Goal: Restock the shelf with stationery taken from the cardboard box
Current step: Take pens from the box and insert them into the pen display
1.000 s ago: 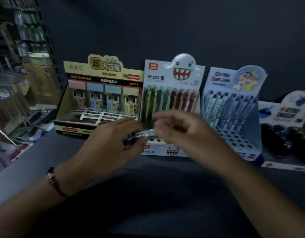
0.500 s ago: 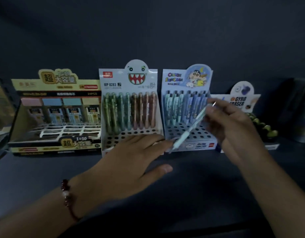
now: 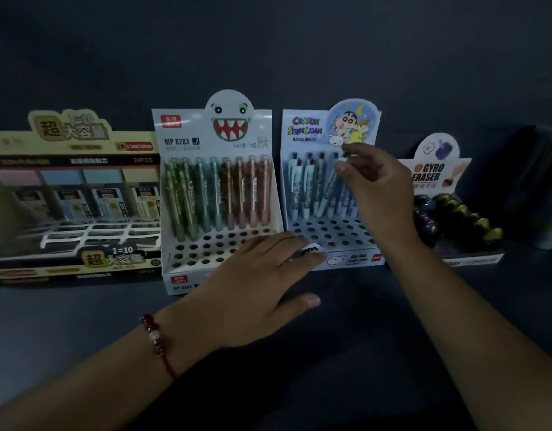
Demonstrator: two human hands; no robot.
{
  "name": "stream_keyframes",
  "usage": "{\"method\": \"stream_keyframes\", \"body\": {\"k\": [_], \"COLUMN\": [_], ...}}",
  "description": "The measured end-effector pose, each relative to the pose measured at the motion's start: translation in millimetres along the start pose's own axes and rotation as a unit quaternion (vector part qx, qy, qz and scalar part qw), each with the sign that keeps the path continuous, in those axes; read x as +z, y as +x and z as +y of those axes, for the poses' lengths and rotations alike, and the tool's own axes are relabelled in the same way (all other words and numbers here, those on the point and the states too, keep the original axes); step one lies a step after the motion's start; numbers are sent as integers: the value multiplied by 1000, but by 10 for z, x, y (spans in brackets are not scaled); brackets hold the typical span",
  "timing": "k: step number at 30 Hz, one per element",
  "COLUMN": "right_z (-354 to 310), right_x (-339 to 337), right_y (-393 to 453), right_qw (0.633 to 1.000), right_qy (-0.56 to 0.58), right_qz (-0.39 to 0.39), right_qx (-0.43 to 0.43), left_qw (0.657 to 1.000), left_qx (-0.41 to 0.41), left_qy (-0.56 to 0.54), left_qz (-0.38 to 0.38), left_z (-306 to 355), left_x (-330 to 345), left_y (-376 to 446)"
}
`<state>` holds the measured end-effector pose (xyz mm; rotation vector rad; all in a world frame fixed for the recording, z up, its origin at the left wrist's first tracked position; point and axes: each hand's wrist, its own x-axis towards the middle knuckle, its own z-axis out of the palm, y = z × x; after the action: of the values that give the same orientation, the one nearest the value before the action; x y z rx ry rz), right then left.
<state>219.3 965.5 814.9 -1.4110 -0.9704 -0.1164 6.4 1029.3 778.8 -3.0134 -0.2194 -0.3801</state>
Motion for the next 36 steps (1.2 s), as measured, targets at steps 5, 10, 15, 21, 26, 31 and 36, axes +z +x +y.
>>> {"method": "stream_keyframes", "body": {"k": [5, 10, 15, 21, 26, 31, 36], "right_z": [96, 124, 166, 156, 86, -114, -398], "right_x": [91, 110, 144, 169, 104, -112, -836], "right_y": [-24, 1, 79, 71, 96, 9, -502], "right_qw": [998, 996, 990, 982, 966, 958, 942], "right_qy": [-47, -79, -123, -168, -237, -245, -256], "right_qz": [-33, -36, -56, -61, -73, -142, -216], "right_qx": [-11, -28, -40, -51, -68, -43, -34], "left_qw": [1000, 999, 999, 998, 998, 997, 994], "left_qx": [1, -1, 2, 1, -7, 3, 30], "left_qy": [-24, -43, -46, -58, -67, -79, -99], "left_qz": [3, 10, 14, 9, 9, 9, 27], "left_z": [-24, -18, -13, -4, 4, 84, 378], "left_x": [12, 13, 35, 49, 44, -33, -170], "left_y": [22, 20, 8, -10, -30, -59, -109]}}
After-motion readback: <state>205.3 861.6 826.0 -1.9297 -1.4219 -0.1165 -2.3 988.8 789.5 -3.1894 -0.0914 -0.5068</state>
